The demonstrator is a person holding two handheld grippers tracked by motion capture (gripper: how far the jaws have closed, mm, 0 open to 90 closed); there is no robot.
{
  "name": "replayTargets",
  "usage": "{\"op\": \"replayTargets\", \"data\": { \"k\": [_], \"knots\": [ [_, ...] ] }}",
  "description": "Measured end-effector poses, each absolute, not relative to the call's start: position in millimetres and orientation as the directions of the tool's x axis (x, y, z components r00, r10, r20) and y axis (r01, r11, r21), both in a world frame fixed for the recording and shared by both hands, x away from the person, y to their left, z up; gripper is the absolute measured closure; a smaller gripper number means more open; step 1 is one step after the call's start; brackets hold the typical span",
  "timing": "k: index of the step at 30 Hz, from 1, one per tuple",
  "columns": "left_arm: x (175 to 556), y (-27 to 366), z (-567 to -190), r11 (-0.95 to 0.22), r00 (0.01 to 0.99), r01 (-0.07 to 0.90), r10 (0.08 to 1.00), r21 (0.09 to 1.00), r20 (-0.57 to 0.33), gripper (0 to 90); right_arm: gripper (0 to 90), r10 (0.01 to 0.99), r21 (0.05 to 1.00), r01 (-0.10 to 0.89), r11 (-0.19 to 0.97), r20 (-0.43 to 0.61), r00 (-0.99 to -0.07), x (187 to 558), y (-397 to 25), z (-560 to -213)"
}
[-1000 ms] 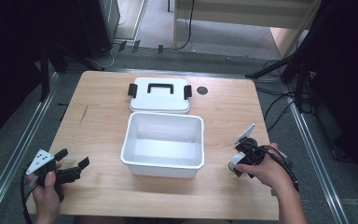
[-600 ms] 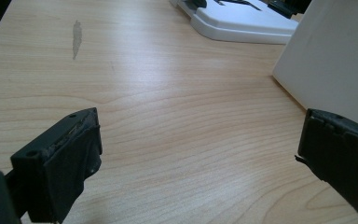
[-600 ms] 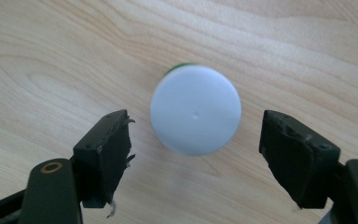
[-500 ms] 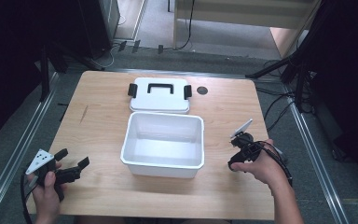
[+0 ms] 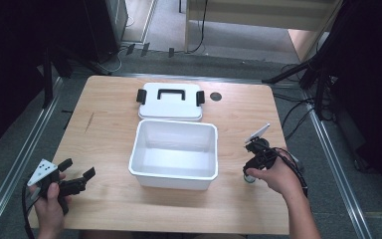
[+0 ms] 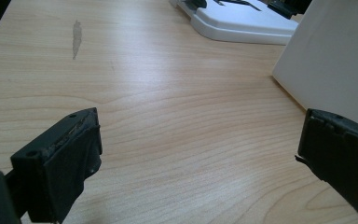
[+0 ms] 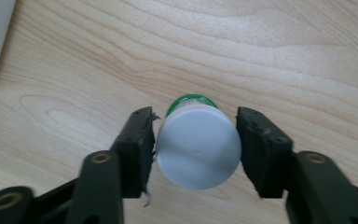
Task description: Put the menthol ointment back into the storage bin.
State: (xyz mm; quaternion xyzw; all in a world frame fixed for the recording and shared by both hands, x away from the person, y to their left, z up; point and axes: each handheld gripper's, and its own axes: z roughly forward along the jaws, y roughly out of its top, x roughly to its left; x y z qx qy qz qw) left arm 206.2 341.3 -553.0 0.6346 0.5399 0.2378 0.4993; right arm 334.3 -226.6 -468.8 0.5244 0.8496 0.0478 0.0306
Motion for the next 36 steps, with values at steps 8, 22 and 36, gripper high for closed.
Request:
{"op": "replayTargets", "data": {
  "k": [8,22,36],
  "knots": [
    [206.3,341.3,-553.0,0.082,0.304,0.448,0.923,0.890,-0.237,0.3,52.1,0.885,0.117,0.879,0.462,0.008,-0.466,334.1,-226.2,-466.8],
    [206.1,341.8,-553.0,0.082,0.305,0.448,0.922,0.890,-0.238,0.3,52.2,0.856,0.100,0.853,0.513,0.021,-0.517,331.4,-214.1,-436.5],
    [206.1,341.9,-553.0,0.086,0.304,0.447,0.921,0.890,-0.242,0.3,52.3,0.826,0.083,0.825,0.560,0.023,-0.563,333.9,-195.4,-386.4]
  ]
}}
